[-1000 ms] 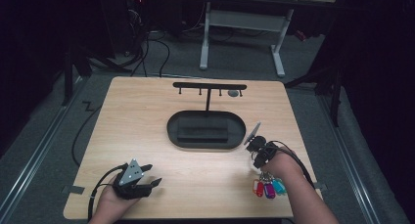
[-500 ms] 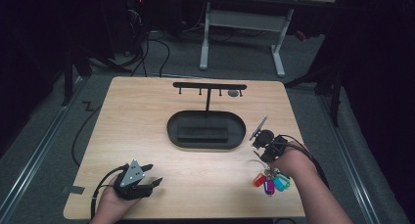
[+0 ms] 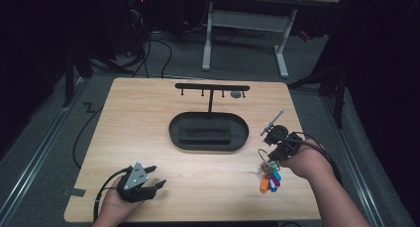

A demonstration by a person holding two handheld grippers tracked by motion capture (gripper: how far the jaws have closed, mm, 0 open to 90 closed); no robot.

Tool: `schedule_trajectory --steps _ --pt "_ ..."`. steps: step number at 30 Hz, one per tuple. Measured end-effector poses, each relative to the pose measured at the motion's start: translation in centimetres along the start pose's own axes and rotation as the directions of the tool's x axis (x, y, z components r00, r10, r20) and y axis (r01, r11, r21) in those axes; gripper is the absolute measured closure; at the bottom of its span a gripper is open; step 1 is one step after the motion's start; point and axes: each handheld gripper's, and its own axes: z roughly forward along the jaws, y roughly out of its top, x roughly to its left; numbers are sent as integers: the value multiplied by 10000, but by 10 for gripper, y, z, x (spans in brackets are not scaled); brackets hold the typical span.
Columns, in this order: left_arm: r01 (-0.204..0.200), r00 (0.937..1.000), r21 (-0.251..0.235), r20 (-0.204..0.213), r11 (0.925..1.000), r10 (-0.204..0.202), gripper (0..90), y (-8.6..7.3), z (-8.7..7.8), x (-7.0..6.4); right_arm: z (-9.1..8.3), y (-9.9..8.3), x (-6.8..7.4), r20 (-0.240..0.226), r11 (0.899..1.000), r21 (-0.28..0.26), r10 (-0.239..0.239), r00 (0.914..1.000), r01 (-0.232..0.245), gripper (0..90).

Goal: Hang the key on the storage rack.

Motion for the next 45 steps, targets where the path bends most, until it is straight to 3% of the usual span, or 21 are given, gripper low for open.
schedule_trajectory --steps 10,12,20,38,45 --pt "370 9988 -491 348 9981 -353 387 -2 -1 1 -29 3 -2 226 9997 -256 8 9997 -2 878" --pt "349 9984 -409 465 9986 -330 398 -4 -1 1 -34 5 -2 239 9995 -318 23 9997 -15 878" --pt "305 9988 -510 399 9982 -285 384 -5 -3 1 -53 15 -1 458 9977 -668 -114 9989 145 878" --pt "205 9992 -522 356 9984 -187 345 -5 -1 1 -60 36 -3 603 9969 -776 -91 9981 138 878" --pt "141 9994 -521 328 9985 -124 346 -5 1 2 -63 46 -7 513 9984 -559 -55 9987 84 879"
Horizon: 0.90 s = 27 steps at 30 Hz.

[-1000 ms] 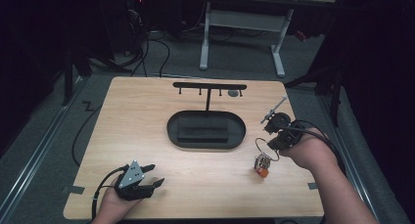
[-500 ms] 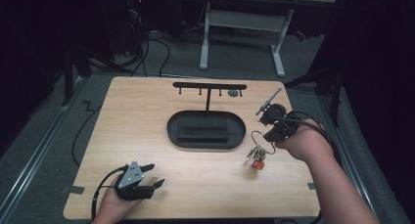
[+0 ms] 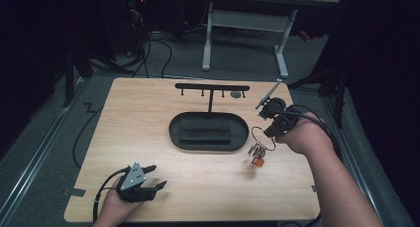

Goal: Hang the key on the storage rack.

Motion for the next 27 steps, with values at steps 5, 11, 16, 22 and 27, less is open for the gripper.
schedule_trajectory --steps 5,11,16,22,27 --pt "-16 10000 19 18 10000 16 346 0 0 0 -4 9 -3 -55 9999 -139 19 10000 -20 879" --pt "-74 10000 -11 13 10000 74 346 0 0 0 0 21 -10 -99 9999 -59 159 9998 -159 879" --pt "-146 9999 -9 6 9999 146 346 -1 -1 0 1 34 -17 -54 9994 -164 308 9995 -309 879" --pt "-162 9999 7 -22 9999 162 346 -1 -1 2 5 47 -24 -45 9985 -355 414 9991 -416 880" --pt "-187 9998 26 -39 9998 187 346 -1 -1 2 10 55 -29 -28 9978 -410 519 9986 -520 880"
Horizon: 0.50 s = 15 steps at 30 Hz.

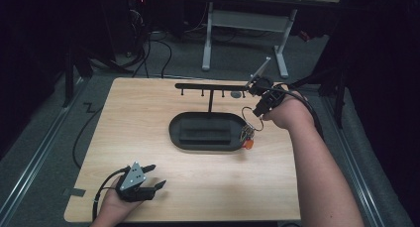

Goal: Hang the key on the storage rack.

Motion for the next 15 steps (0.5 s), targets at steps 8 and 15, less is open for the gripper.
schedule_trajectory --steps 8,15 --pt "-68 10000 -15 31 10000 68 348 0 0 0 8 11 -6 34 9999 -43 107 9999 -107 880" --pt "-34 10000 -78 77 10000 34 348 0 0 0 7 23 -14 46 9995 -190 267 9996 -266 880"
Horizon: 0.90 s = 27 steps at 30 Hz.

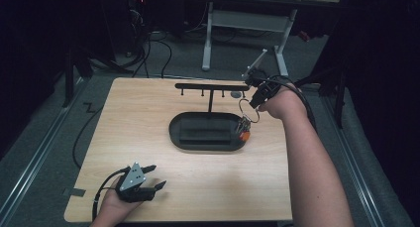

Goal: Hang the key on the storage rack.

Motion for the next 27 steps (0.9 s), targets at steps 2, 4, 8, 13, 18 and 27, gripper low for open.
schedule_trajectory --steps 2,4,8,13,18,27 --pt "12 10000 33 11 10000 -12 347 0 0 1 -1 4 -2 -7 10000 -70 48 10000 -48 880" --pt "0 10000 48 31 10000 0 347 0 1 1 0 8 -4 -3 9997 -174 149 9999 -149 880" --pt "-41 10000 20 62 10000 41 347 0 0 0 5 13 -8 49 9997 -190 184 9998 -183 880" --pt "-32 10000 8 61 10000 32 347 -1 0 1 13 16 -14 109 9995 -101 301 9995 -300 879" --pt "5 9999 31 109 10000 -5 347 -1 0 1 16 17 -16 93 9993 -128 360 9993 -358 879" --pt "25 9998 169 183 9999 -28 350 -1 0 1 22 20 -18 166 9997 -80 251 9995 -250 879"
